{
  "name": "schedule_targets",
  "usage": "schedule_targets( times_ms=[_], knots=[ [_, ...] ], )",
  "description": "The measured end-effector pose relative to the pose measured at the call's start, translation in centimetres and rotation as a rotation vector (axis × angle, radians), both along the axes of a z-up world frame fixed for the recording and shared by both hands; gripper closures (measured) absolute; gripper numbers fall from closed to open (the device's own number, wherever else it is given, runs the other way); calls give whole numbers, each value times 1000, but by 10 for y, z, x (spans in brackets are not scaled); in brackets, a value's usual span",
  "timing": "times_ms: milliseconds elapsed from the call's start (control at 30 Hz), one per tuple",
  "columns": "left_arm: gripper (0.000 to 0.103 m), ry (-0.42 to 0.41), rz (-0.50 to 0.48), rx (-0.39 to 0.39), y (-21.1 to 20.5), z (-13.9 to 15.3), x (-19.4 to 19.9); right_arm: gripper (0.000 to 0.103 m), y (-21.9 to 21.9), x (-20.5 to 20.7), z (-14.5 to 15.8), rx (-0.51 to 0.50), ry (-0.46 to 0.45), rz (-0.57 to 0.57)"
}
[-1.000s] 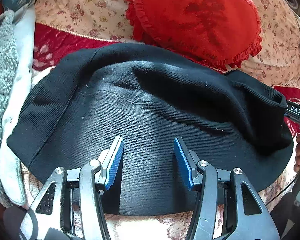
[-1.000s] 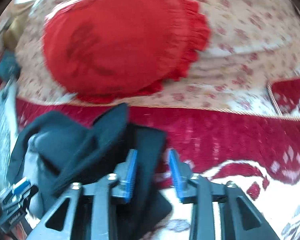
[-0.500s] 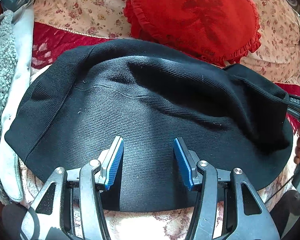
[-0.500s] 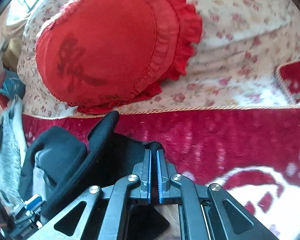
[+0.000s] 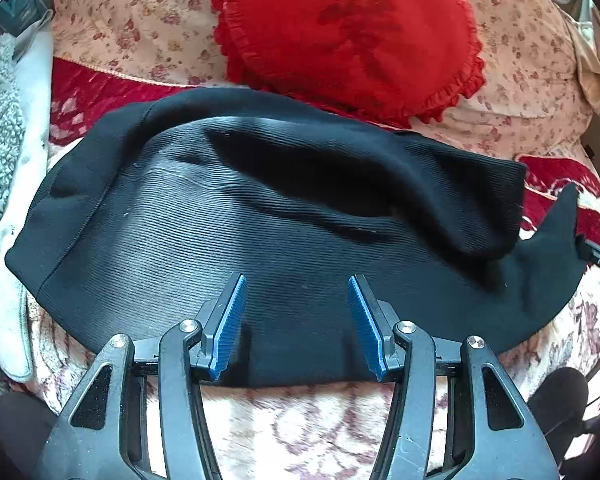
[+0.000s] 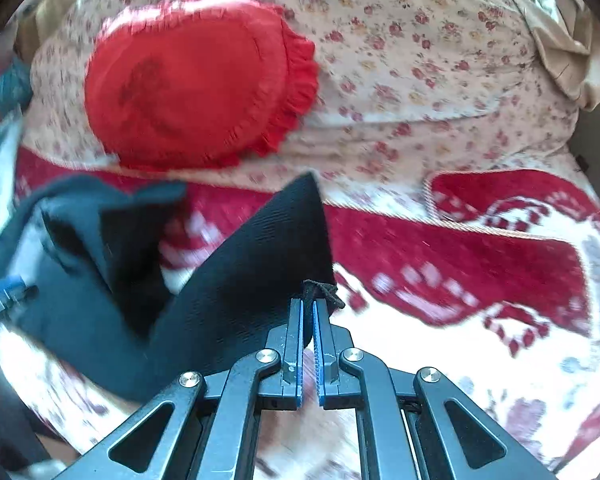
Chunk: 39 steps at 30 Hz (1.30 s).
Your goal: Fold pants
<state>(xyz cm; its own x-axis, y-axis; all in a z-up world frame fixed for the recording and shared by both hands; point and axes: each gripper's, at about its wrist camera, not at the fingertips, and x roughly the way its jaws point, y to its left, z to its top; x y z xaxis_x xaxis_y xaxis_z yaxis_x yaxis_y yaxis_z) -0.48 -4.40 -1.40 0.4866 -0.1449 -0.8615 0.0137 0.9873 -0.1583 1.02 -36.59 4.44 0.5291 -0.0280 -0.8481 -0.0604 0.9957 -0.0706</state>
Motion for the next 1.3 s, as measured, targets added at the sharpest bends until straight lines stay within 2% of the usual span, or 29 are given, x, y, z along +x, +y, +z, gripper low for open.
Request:
schedule_targets(
  times_ms=[100,200,400,533,633,733,867,900,1100,1133,1200,1300],
  knots=[
    [51,-4,-16,11,-7,3,-6,99,-5,-12,-9,-76,39,25],
    [51,-2,-18,13,-9,3,-9,99,-9,-19,-21,-107,86,51],
    [51,9,-42,24,-17,1,-17,99,-8,-23,-76,-136,263,83],
    [51,11,-44,17,-18,2,-18,99,-16,-29,-71,-107,254,53],
    [51,5,-46,18,-18,3,-20,95,-21,-33,-64,-84,251,40],
    [51,1,-45,15,-17,6,-21,93,-26,-34,-45,-37,209,26],
    [51,-5,-40,-1,-16,8,-19,76,-37,-17,-27,45,147,-38],
    [51,-6,-40,-2,-16,8,-18,74,-40,-11,-28,52,141,-52],
    [51,17,-30,9,-14,0,-12,73,-55,28,-61,103,182,-123],
    [51,20,-25,8,-13,-2,-11,74,-57,30,-64,123,180,-130],
    [51,23,-16,11,-11,-4,-10,100,-58,30,-63,149,158,-114],
    [51,32,-5,8,-10,-9,-8,100,-48,25,-63,-34,150,-91]
  ],
)
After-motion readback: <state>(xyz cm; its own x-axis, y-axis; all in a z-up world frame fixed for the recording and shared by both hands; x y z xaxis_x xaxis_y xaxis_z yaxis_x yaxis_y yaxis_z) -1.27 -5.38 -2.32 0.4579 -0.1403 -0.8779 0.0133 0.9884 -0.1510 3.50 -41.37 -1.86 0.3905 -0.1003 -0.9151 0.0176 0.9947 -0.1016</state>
